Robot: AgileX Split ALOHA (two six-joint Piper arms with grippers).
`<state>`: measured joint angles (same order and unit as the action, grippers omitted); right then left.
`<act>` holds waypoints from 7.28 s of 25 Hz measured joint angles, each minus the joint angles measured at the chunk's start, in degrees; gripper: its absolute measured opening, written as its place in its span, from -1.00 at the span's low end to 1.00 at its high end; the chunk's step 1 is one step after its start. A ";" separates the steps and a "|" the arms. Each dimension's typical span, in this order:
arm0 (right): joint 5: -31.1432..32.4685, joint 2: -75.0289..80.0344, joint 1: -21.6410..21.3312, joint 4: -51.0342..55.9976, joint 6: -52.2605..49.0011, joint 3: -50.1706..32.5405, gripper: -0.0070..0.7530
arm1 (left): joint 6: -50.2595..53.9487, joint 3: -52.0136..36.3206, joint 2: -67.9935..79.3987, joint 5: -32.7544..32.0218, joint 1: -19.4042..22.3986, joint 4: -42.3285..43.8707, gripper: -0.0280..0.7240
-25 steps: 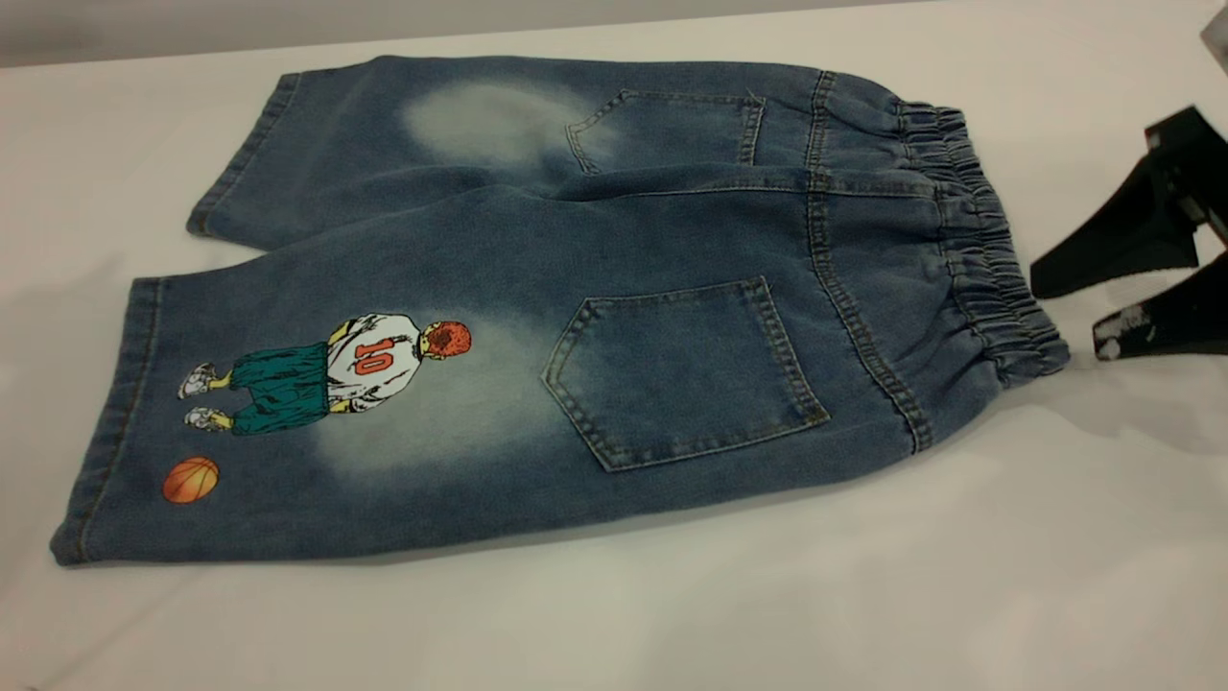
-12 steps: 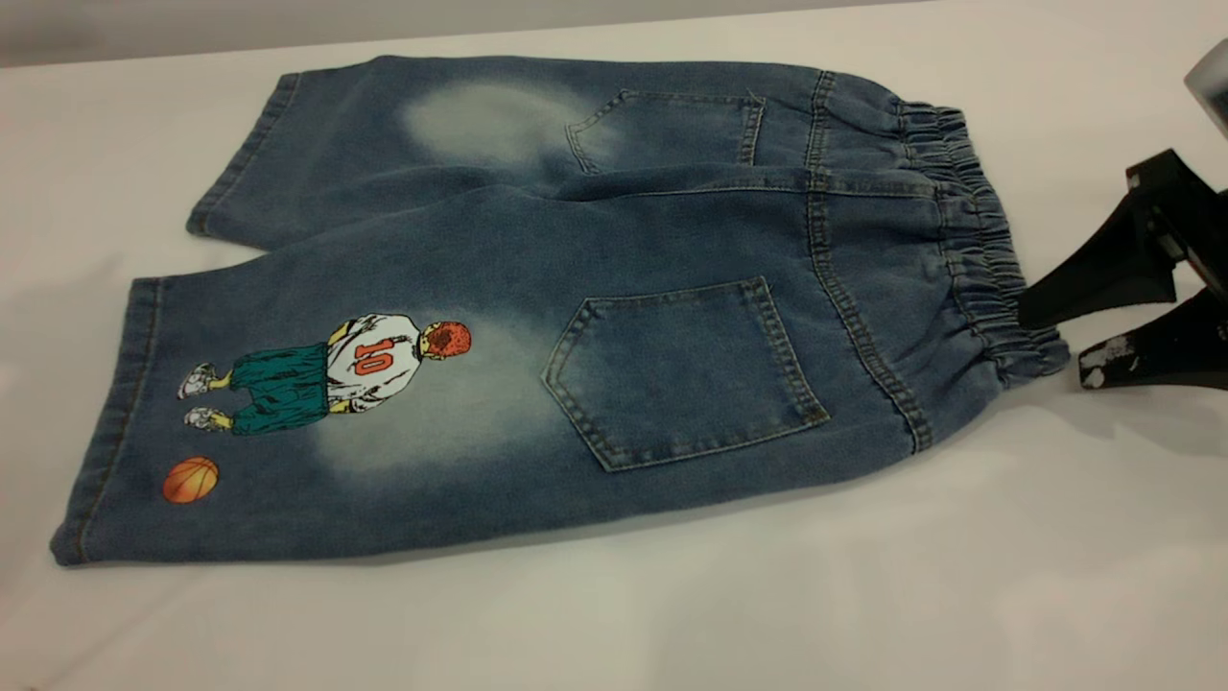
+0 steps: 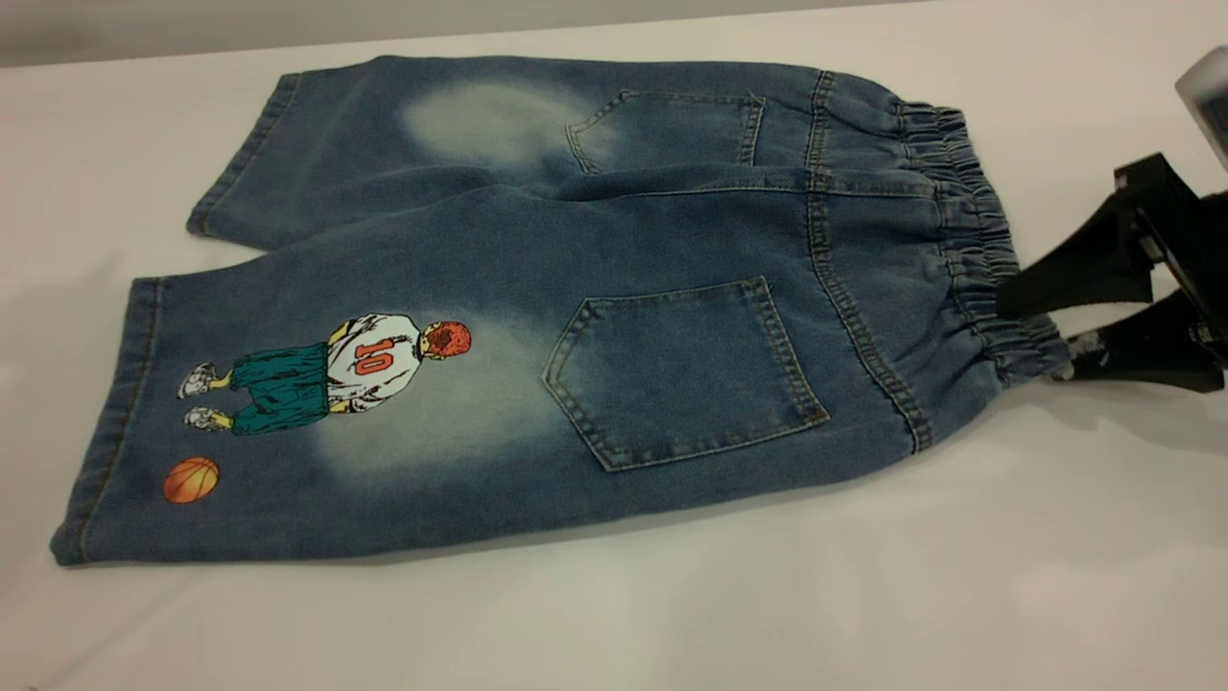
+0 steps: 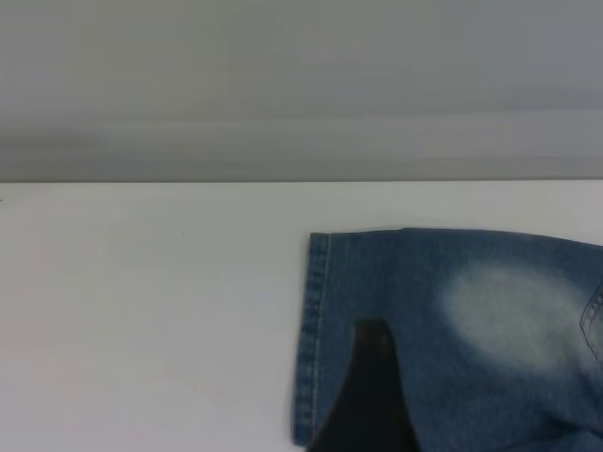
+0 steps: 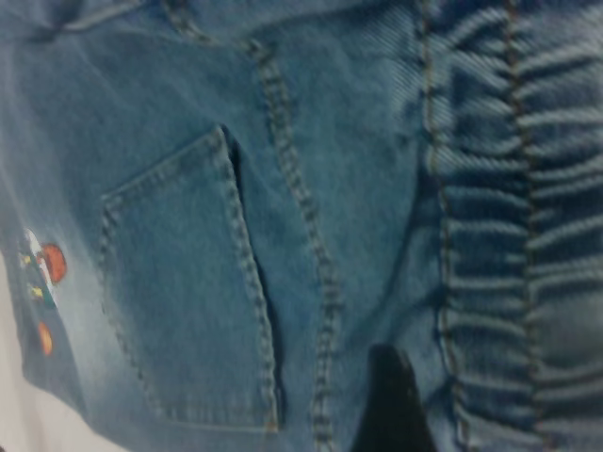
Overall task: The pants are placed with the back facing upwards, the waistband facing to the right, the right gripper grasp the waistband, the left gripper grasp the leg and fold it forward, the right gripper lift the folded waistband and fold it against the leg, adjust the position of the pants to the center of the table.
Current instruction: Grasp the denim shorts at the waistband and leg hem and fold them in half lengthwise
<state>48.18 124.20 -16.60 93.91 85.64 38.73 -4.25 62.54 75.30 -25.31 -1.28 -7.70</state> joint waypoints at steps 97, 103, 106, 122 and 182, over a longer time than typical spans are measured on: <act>-7.13 -16.29 7.48 -17.85 -19.25 10.33 -0.89 | -4.34 -0.11 13.51 -25.86 -11.88 -4.43 0.53; -9.00 -17.18 7.46 -20.64 -21.87 10.33 -0.89 | -4.34 -0.11 20.51 -27.81 -15.55 -4.28 0.53; -9.41 -17.78 7.46 -20.64 -21.87 10.33 -0.89 | -4.34 -0.11 22.97 -30.03 -16.14 -4.23 0.53; -9.91 -17.88 7.46 -20.90 -22.13 10.33 -0.89 | -4.53 -20.97 24.36 -18.18 -16.14 -8.38 0.53; -9.98 -17.92 7.42 -20.89 -22.13 10.33 -0.89 | -9.04 -26.92 36.35 1.72 -16.14 -13.81 0.53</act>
<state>38.20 106.28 -9.18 73.02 63.51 49.06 -13.29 35.62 111.65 -23.58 -17.42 -21.51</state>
